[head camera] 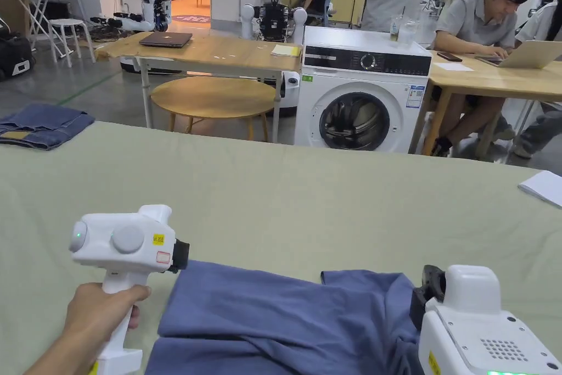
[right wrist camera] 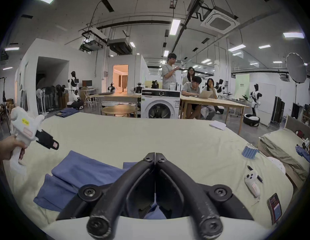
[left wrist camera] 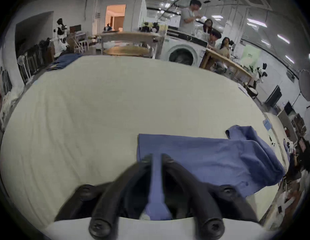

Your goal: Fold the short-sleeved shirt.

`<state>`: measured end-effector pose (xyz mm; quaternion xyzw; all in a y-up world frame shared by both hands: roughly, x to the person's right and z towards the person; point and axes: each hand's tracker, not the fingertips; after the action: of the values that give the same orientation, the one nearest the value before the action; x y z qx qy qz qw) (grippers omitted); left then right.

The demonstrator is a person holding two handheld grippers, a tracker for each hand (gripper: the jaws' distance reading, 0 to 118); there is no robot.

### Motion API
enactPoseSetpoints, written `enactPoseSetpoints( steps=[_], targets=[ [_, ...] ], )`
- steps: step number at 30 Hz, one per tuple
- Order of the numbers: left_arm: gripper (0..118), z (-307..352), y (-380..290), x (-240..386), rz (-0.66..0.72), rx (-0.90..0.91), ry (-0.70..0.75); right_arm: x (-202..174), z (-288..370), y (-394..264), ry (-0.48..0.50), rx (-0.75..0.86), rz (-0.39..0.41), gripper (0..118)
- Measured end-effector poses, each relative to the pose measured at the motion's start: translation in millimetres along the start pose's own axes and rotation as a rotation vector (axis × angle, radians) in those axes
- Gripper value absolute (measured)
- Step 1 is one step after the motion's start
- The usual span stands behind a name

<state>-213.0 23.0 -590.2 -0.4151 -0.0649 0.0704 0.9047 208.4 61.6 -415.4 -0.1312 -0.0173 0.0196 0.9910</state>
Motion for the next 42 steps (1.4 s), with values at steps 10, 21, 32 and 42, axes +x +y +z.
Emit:
enactPoseSetpoints(
  steps=[10, 21, 32, 42],
  targets=[
    [69, -103, 12, -4, 0.060, -0.222, 0.109, 21, -10, -15, -0.046, -0.068, 0.004, 0],
    [0, -67, -22, 37, -0.116, -0.098, 0.078, 66, -15, -13, -0.082, -0.141, -0.036, 0],
    [0, 36, -56, 27, -0.110, 0.067, 0.032, 131, -98, -29, -0.058, -0.566, -0.109, 63],
    [0, 62, -81, 28, -0.079, 0.063, 0.036, 144, -138, -91, -0.011, -0.746, -0.155, 38]
  ],
)
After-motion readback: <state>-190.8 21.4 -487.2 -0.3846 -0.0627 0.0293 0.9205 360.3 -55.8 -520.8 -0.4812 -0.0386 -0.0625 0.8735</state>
